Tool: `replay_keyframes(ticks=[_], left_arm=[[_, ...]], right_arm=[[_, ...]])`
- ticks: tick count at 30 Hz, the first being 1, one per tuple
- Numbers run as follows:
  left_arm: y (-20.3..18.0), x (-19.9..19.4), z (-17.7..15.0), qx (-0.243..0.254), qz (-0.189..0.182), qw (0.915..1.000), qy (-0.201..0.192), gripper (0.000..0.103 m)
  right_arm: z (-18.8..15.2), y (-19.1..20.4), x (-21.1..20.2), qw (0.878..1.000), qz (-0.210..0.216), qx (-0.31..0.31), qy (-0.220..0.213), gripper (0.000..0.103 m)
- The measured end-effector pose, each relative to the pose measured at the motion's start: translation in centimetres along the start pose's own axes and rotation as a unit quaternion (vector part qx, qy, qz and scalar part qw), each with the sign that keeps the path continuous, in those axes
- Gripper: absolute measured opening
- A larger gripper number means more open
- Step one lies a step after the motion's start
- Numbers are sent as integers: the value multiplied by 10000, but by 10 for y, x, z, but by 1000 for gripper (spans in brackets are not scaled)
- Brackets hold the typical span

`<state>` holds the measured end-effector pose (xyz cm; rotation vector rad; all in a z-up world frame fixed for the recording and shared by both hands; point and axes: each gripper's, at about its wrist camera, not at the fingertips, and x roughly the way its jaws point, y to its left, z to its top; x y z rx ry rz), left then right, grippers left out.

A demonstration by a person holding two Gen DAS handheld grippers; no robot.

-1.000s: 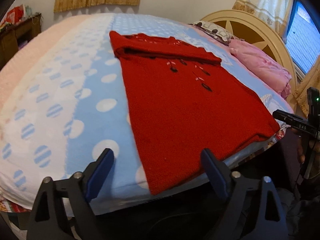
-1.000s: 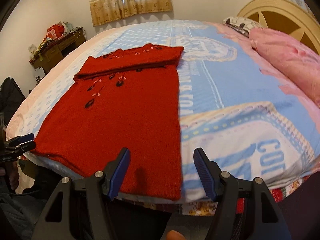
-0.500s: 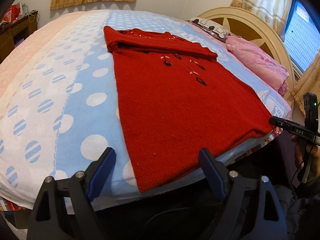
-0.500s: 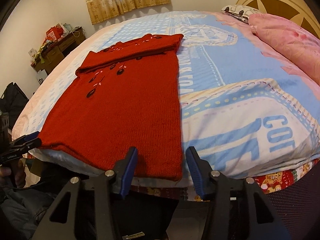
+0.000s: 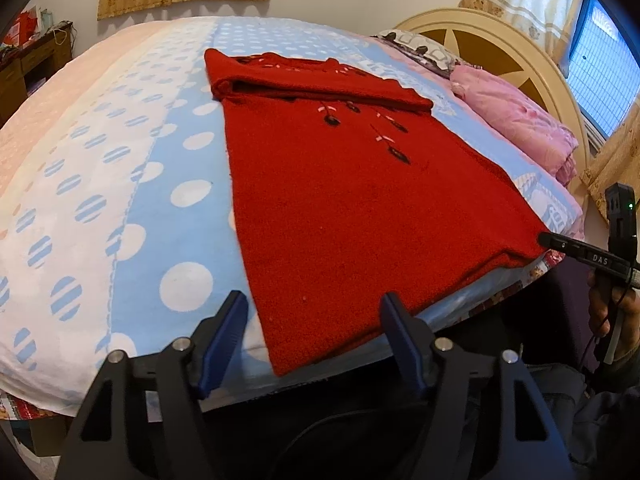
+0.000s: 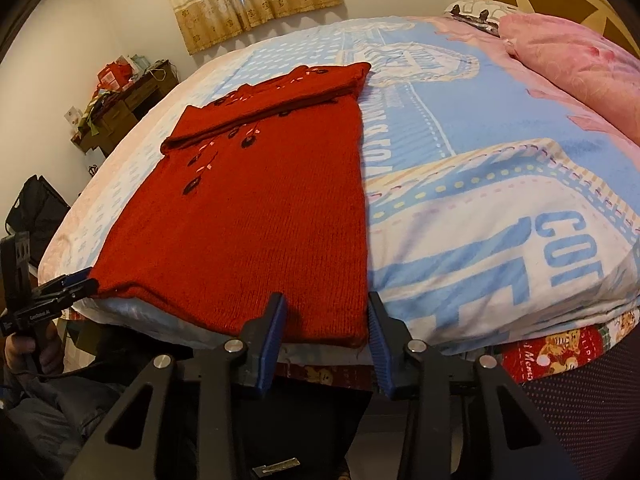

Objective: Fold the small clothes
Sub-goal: 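Close both grippers on the sweater hem edge, then lift the hem with both grippers and fold it up toward the collar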

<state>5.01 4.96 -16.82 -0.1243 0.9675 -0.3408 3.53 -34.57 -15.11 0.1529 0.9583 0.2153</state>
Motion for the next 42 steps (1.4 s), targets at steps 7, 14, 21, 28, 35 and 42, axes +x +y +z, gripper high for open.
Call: replay_keyframes(ticks=[7, 14, 21, 28, 35, 42], left_arm=[[7, -2, 1, -68, -155, 9999, 24, 63], [5, -10, 2, -13, -496, 9987, -96, 12], [20, -31, 18, -330, -827, 9941, -617, 11], [24, -44, 53, -492, -1176, 9872, -954, 10], [28, -50, 96, -444, -1040, 9850, -1300, 7], [43, -41, 136, -467, -847, 9845, -1465, 6]], right_arm=[[1, -12, -2, 9995, 137, 260, -123, 18], [4, -15, -16, 9958, 659, 379, -506, 9], [21, -17, -45, 9875, 911, 546, -1169, 9], [61, -6, -57, 9821, 903, 421, -1596, 8], [110, 1, -59, 9753, 915, 417, -1966, 8], [159, 5, -47, 9709, 1068, 557, -2071, 8]])
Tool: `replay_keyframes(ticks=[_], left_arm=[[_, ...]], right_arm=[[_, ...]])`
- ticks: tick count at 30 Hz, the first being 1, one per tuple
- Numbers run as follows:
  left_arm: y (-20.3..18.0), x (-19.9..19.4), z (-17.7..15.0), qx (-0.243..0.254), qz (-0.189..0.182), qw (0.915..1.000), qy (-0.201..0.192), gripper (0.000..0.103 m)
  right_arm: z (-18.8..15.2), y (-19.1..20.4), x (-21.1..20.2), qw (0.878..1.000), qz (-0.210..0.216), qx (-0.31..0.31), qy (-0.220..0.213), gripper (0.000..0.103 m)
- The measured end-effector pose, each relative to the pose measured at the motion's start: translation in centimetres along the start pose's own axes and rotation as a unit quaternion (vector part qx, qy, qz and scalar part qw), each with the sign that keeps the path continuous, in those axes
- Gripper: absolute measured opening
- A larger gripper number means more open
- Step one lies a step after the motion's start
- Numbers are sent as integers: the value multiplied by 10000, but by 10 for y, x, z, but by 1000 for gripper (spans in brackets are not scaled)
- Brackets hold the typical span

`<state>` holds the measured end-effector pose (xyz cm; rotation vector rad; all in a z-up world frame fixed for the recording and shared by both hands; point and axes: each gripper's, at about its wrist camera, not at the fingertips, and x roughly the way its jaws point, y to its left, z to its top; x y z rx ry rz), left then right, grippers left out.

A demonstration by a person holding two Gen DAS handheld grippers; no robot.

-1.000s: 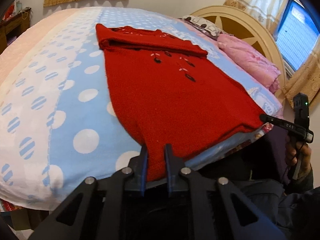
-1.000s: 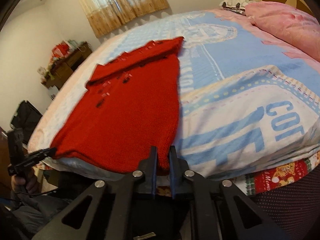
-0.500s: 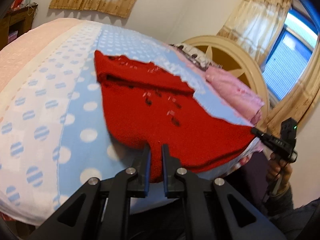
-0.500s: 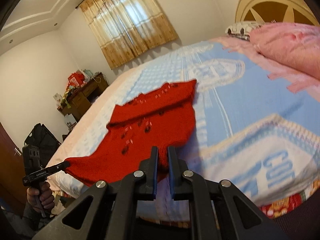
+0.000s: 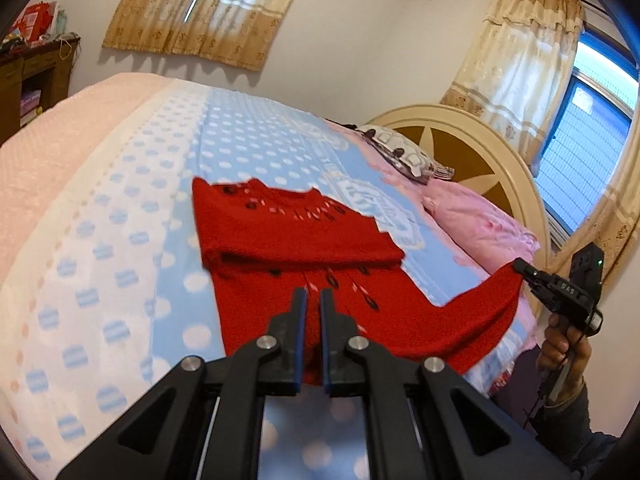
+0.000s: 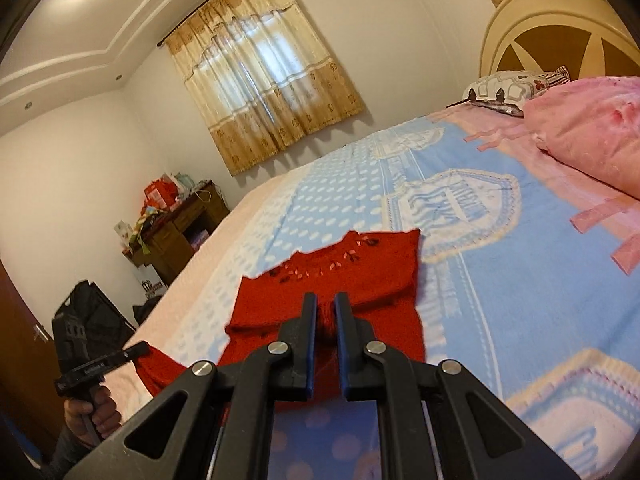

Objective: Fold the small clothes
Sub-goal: 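Lift the hem with both grippers and fold it up toward the collar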

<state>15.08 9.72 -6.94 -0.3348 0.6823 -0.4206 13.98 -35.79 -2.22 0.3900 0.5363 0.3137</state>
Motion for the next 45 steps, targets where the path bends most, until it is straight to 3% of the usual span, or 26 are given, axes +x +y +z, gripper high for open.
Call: replay_keyframes(ticks=[19, 31, 45], left_arm=[[36, 69, 97, -175, 319, 9993, 3, 6], [71, 130, 136, -427, 462, 9979, 174, 6], [125, 219, 143, -767, 701, 9921, 703, 5]], right_arm=[[81, -1, 104, 9983, -516, -210, 148, 8], [104, -29, 197, 9948, -882, -86, 509, 8], [112, -77, 312, 9842, -1378, 108, 1106, 8]])
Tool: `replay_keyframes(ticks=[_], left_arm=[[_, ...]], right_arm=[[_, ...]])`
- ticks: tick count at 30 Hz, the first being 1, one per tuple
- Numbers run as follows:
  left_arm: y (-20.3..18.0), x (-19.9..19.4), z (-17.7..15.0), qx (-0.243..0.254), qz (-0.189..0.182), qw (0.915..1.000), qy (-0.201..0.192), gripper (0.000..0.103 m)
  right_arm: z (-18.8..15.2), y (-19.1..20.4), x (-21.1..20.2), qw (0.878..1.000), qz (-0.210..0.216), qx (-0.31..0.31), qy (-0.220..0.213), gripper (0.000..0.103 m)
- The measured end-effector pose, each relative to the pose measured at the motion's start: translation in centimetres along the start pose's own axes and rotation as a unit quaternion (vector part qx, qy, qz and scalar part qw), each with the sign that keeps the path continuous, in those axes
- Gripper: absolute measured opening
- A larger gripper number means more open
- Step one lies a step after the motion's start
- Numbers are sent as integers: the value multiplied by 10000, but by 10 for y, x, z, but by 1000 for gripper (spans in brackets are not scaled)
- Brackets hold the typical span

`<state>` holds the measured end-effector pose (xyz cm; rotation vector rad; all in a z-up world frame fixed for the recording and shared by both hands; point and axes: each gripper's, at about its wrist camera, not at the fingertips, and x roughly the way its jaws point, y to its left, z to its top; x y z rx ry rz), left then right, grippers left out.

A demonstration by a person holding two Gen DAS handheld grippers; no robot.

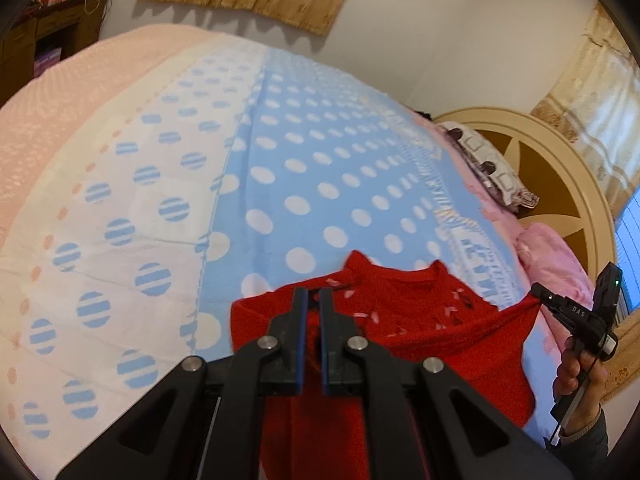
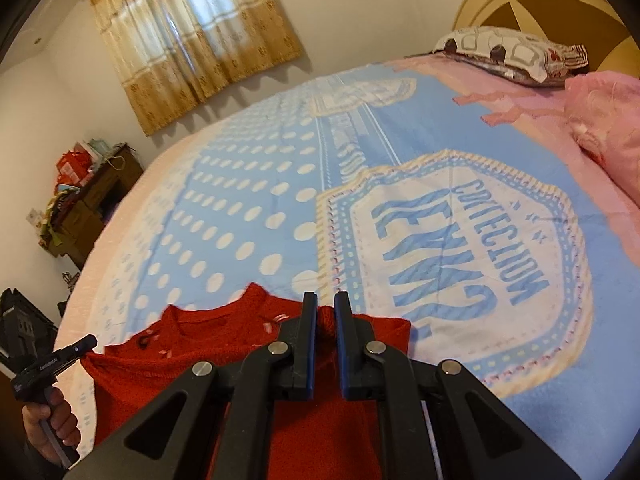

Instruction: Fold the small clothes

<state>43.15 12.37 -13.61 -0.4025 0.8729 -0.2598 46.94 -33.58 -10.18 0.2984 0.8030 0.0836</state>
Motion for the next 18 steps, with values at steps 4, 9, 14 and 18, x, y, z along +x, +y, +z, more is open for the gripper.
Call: replay_keyframes(ticks=[4, 9, 14, 18], left_arm=[[7, 19, 4, -35, 52, 9999, 92, 6], [9, 32, 9, 35, 165, 9998, 73, 5], [12, 31, 9, 21, 328, 9995, -45, 5], [9, 16, -4, 378, 345, 9987, -19, 17]], right_arm=[[2, -4, 25, 9998, -131, 7, 120, 8], [5, -8, 54, 9991, -279, -9, 307, 8], [8, -18, 66, 9985, -425, 108, 313, 10], [4, -18, 49, 9994, -247, -92, 223, 69]])
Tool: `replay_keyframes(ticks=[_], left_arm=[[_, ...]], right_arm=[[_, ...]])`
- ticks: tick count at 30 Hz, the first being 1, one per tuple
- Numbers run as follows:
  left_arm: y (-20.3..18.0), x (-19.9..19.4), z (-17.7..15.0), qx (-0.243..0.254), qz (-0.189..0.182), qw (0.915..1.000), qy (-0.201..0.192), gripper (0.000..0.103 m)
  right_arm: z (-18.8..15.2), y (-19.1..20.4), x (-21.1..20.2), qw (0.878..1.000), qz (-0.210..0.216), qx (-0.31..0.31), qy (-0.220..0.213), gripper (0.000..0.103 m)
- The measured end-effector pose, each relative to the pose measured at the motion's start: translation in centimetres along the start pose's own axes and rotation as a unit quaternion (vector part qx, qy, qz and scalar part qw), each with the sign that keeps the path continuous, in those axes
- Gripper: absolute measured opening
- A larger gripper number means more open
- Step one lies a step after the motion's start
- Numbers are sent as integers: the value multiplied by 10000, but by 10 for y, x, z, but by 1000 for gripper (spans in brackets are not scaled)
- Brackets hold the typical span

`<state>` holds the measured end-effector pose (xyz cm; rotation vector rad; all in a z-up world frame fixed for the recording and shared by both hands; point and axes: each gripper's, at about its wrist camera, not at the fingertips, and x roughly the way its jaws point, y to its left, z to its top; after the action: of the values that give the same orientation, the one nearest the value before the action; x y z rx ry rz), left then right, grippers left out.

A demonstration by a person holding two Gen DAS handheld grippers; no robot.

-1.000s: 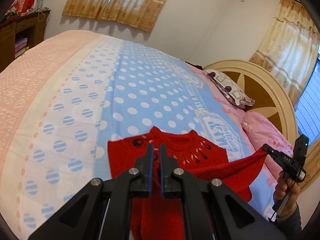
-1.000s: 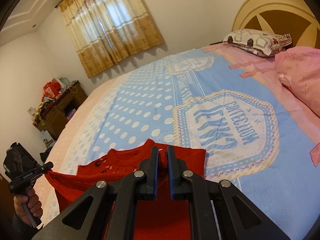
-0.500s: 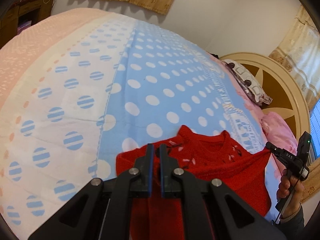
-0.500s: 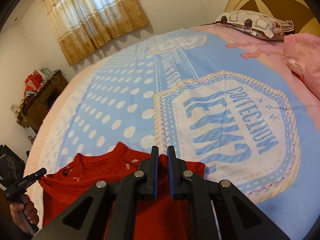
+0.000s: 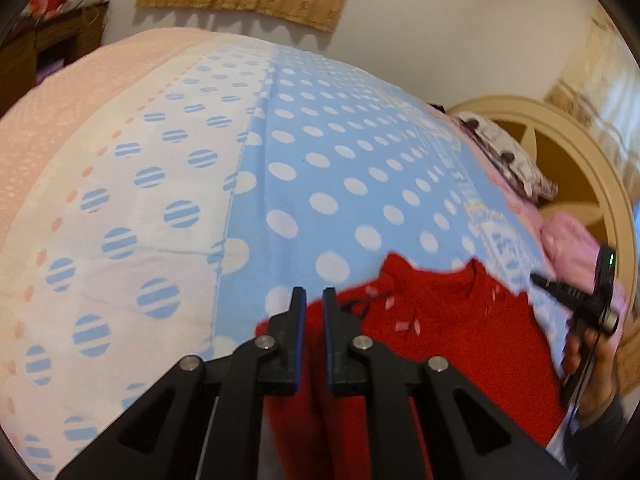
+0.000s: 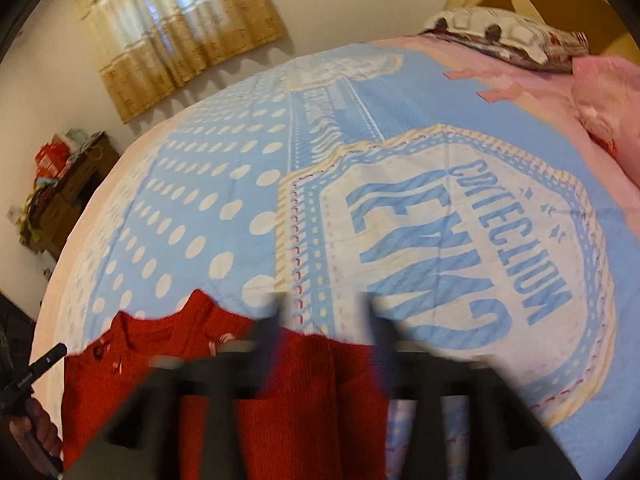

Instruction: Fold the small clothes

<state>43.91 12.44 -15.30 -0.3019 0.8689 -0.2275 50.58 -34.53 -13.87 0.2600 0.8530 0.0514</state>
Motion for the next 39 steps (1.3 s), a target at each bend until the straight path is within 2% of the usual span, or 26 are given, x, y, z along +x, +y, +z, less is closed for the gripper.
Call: replay_keyframes(ticks=[1, 2, 3, 5, 9, 11, 13, 17, 18, 19, 20, 23, 31, 34, 39], left_arm=[[-2, -3, -4, 127, 44, 9999, 7, 31], [-3, -6, -6, 215, 90, 9997, 6, 40], [-3, -9, -8, 289, 138, 9995, -9, 53], [-8, -14, -9, 429, 206, 9988, -122, 55], [-24, -13, -5, 676, 82, 9975, -163, 55], [-33, -8, -5, 875, 103, 9960, -112, 55], [-40, 6, -7, 1070, 132, 9941, 132, 55], [-41, 27, -11, 1135, 317, 9923, 390, 45], [-40, 31, -11, 1145, 342, 9919, 418, 35], [-40, 33, -12, 1174, 337, 9916, 427, 18], [-40, 33, -14, 1209, 342, 9911, 442, 10], [-39, 28, -15, 1235, 385, 9910, 334, 10], [-34, -12, 9, 1002, 218, 9937, -456, 9], [-33, -2, 16, 959, 279, 9941, -430, 9], [-31, 36, 7, 1143, 764, 9904, -166, 9]], right_arm=[[-1, 0, -3, 10000, 58, -55, -24, 69], [-2, 1, -6, 9998, 130, -136, -22, 69], [-3, 2, -7, 9996, 123, -249, 26, 69], [-5, 6, -7, 9988, 14, -472, 162, 69], [-10, 10, -1, 9965, -71, -705, 436, 57], [-11, 9, 3, 9954, -153, -797, 504, 53], [-13, 8, 10, 9943, -202, -860, 603, 52], [-15, 11, 20, 9923, -20, -1023, 700, 52], [-16, 15, 22, 9910, 18, -1121, 737, 51], [-19, 20, 26, 9884, -39, -1280, 811, 44], [-22, 24, 30, 9854, -178, -1449, 877, 33], [-25, 35, 25, 9819, -302, -1713, 753, 10], [-1, 47, -9, 9876, -345, -1530, -53, 7], [2, 50, 4, 9880, -437, -1483, 73, 7], [-9, 48, 40, 9842, -769, -1545, 397, 7]])
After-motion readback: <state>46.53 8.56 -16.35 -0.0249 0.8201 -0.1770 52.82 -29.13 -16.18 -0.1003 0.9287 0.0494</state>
